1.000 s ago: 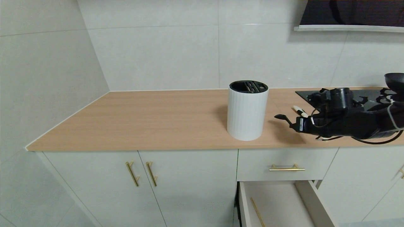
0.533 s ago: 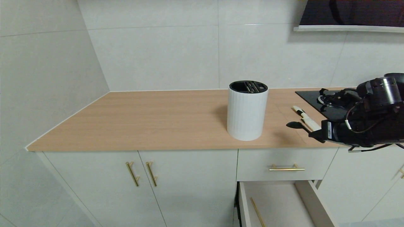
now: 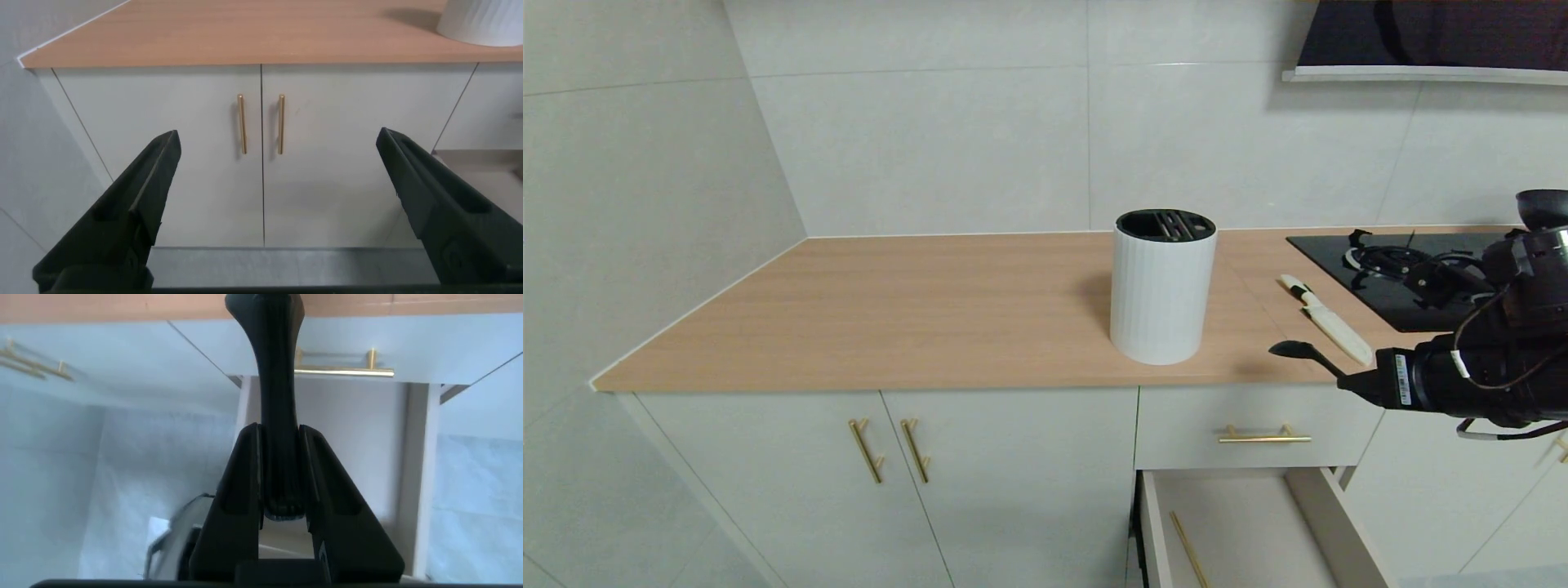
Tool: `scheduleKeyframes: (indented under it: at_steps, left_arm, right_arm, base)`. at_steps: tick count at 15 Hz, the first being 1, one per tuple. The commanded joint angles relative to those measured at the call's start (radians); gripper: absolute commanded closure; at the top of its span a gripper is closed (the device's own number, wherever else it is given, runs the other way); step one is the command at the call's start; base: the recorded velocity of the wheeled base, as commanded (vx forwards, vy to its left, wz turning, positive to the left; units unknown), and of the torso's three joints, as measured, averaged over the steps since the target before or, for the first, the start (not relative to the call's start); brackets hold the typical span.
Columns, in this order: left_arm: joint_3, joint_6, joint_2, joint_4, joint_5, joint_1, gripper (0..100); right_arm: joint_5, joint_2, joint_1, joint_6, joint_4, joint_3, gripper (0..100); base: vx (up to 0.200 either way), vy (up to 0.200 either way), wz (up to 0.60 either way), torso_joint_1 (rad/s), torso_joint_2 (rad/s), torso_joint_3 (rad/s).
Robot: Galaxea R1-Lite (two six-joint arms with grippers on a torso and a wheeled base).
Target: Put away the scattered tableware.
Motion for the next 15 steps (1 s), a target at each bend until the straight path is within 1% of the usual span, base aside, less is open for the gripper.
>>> scheduleKeyframes:
  at_steps: [1, 9, 11, 15]
  left_arm:
    - [0.000, 0.000, 0.002, 0.000, 0.000, 0.001, 0]
    - [0.000, 0.000, 0.002, 0.000, 0.000, 0.001, 0]
    - [0.000, 0.000, 0.002, 0.000, 0.000, 0.001, 0]
    - [0.000, 0.000, 0.002, 0.000, 0.000, -0.001, 0]
  right_arm:
    - [0.001, 0.006, 0.001, -0.001, 0.001, 0.003, 100]
    - [-0.002, 0.054, 0.027, -0.004, -0.040, 0.039, 100]
    - [-0.002, 0.056, 0.027, -0.004, -0.040, 0.039, 100]
    - [-0.002, 0.062, 0.028, -0.004, -0.042, 0.039, 100]
  base:
    - [0.000, 0.000, 0.00, 0.000, 0.00, 0.000]
    - [0.000, 0.000, 0.00, 0.000, 0.00, 0.000]
    - [0.000, 0.000, 0.00, -0.141, 0.30, 0.181]
    - [0.000, 0.000, 0.00, -0.207, 0.47, 0.271]
